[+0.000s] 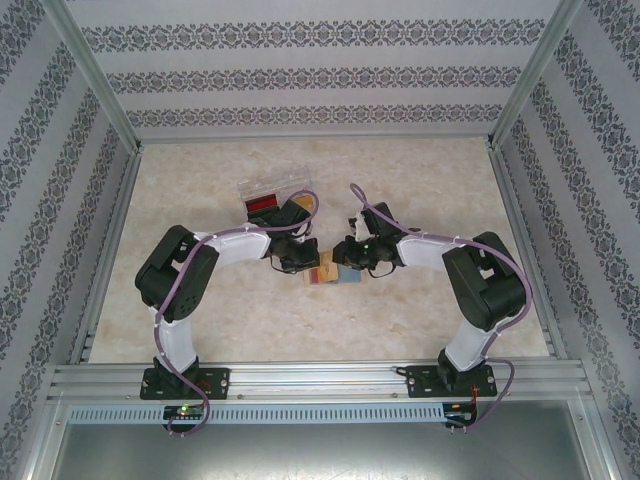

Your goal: Take the credit cards out of the card holder

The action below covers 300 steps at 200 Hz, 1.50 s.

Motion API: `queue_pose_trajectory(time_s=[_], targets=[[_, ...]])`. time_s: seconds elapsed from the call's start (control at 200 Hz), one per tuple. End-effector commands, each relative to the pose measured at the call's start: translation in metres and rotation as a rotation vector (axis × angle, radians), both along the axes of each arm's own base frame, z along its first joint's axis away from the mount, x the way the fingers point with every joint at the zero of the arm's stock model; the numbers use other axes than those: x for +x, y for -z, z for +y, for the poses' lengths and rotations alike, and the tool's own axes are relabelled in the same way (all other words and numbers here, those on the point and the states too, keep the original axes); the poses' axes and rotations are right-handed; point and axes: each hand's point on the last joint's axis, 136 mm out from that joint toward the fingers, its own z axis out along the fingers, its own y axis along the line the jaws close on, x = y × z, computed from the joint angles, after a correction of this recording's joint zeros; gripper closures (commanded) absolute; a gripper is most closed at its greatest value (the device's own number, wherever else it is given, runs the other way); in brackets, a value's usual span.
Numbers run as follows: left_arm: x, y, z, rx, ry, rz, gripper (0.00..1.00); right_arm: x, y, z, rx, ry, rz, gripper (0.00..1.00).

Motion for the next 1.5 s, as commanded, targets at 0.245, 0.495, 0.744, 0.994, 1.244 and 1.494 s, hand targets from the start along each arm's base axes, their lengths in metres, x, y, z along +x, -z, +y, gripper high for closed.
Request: queue_pose_trajectory(time_s=[0.245, 0.495, 0.744, 0.994, 1.244, 1.494], targets=[[-0.015, 0.027, 0.01, 0.084, 0.016, 0.068, 0.94, -0.003, 0.0, 0.011, 0.075, -0.012, 0.019, 0.81], [-0.014, 0.027, 0.01, 0.083, 0.011, 0.07, 0.91, -0.002, 0.001, 0.009, 0.086, 0.009, 0.039, 0.85], [-0.004, 0.009, 0.004, 0.05, 0.0, 0.026, 0.77, 0.003, -0.008, -0.014, 0.048, 0.069, -0.025, 1.0], [0.016, -0.051, -0.009, -0.079, -0.024, -0.103, 0.56, 0.003, -0.045, -0.035, 0.105, 0.085, -0.154, 1.0], [0.027, -0.118, -0.002, -0.33, -0.133, -0.262, 0.35, 0.012, -0.112, -0.037, 0.291, 0.127, -0.293, 1.0], [0.02, -0.185, -0.007, -0.546, -0.14, -0.376, 0.23, 0.023, -0.181, -0.027, 0.501, 0.146, -0.368, 1.0]])
